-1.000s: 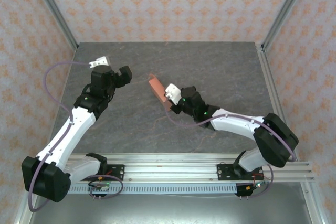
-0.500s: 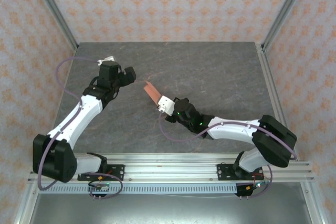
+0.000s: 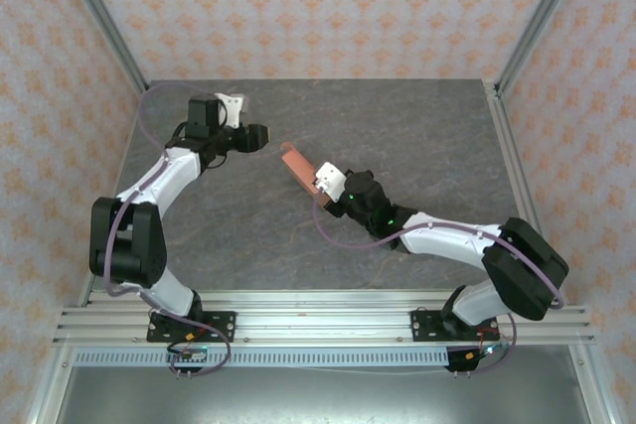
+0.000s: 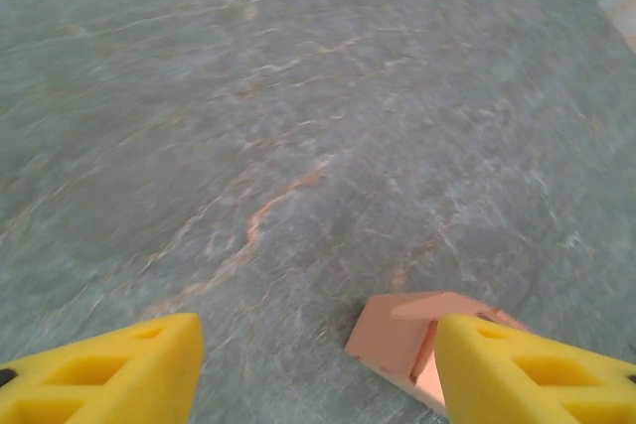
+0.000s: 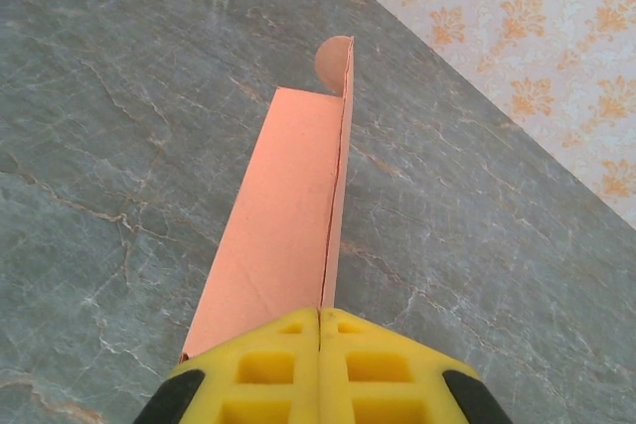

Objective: Fold the paper box

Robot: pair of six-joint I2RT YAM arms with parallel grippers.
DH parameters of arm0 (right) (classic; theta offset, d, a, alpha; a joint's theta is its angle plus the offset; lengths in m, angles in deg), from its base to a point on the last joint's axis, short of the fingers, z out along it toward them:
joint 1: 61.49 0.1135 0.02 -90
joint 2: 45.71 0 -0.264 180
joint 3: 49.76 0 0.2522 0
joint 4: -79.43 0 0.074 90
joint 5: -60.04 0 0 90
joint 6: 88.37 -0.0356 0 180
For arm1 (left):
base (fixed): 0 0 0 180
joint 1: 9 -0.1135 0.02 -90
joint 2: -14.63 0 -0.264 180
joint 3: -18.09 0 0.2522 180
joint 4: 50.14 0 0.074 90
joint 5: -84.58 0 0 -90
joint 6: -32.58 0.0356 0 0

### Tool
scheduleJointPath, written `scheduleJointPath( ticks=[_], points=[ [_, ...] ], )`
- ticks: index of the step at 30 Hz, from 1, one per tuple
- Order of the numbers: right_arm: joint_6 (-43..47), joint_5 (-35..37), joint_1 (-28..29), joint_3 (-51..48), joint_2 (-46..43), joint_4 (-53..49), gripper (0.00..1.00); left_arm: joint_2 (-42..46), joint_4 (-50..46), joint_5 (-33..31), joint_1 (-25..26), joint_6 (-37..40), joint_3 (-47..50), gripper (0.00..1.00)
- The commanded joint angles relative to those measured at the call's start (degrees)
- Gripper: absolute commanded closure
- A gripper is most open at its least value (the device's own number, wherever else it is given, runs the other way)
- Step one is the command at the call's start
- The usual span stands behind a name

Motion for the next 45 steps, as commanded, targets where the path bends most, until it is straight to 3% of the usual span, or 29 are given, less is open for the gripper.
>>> scheduleJointPath(
  ticks=[1,6,13,19,22,29,34,37,42,45],
  points=[
    [-1.3,-2.0,0.0,1.0,-0.9,-1.0,1.00,-2.6,-3.6,10.4,0.1,13.4,-5.3,0.35],
    [-1.1,-1.5,-0.1,0.8,-0.7,-0.7,1.00,-7.9,-15.1,16.3,1.1,24.1,-10.8,0.38],
    [-1.2,-1.9,-0.2,1.0,-0.2,-0.5,1.00,-8.2,-13.1,14.0,2.0,26.5,-9.7,0.38],
    [-1.7,-1.8,-0.3,0.9,-0.6,-0.4,1.00,-11.1,-21.7,12.2,3.8,33.7,-14.1,0.42],
    [-1.8,-1.9,-0.3,0.7,-0.4,-0.2,1.00,-11.7,-21.4,10.3,3.8,33.8,-14.4,0.43],
    [-1.6,-1.9,-0.3,0.9,-0.1,-0.5,1.00,-14.3,-20.7,9.4,3.9,32.1,-17.0,0.56],
    [-1.6,-1.8,-0.3,0.9,0.4,-0.6,1.00,-15.3,-20.8,10.5,4.4,31.5,-18.2,0.58],
    [-1.6,-1.7,-0.3,1.1,0.8,-0.7,1.00,-15.6,-21.4,11.1,4.8,31.0,-19.1,0.74],
    [-1.5,-1.5,-0.3,1.4,1.2,-0.9,1.00,-15.2,-22.9,13.2,5.0,30.2,-20.2,0.77],
    [-1.4,-1.2,-0.3,1.4,1.5,-0.7,1.00,-15.3,-24.1,13.4,5.5,30.1,-20.3,0.84]
  ],
)
